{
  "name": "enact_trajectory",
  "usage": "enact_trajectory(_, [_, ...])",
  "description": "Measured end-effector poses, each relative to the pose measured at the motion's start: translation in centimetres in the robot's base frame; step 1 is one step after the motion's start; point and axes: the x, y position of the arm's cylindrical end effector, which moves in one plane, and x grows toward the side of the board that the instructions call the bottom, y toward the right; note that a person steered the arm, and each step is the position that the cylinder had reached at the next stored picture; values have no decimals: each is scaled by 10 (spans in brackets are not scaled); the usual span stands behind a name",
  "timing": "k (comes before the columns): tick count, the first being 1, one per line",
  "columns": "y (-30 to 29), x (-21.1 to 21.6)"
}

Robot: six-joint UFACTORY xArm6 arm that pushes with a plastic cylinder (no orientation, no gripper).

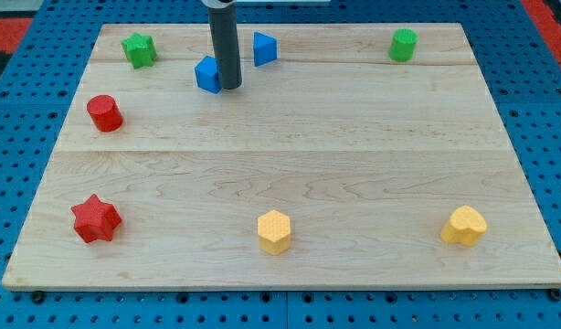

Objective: Move the green star to the left of the blue cube

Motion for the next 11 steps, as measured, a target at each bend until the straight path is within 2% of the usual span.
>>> enact_trajectory(1, [-17,-13])
enact_trajectory(3, [-118,-17])
enact_trajectory(4, [-136,5])
enact_trajectory(5, [-227,3])
enact_trajectory(6, [-221,-17])
enact_trajectory(7, [-206,-78])
enact_trajectory(8, [-178,-106])
enact_trajectory(9, [-172,-88])
enact_trajectory(10, [-178,-43])
enact_trajectory(11, [-181,-28])
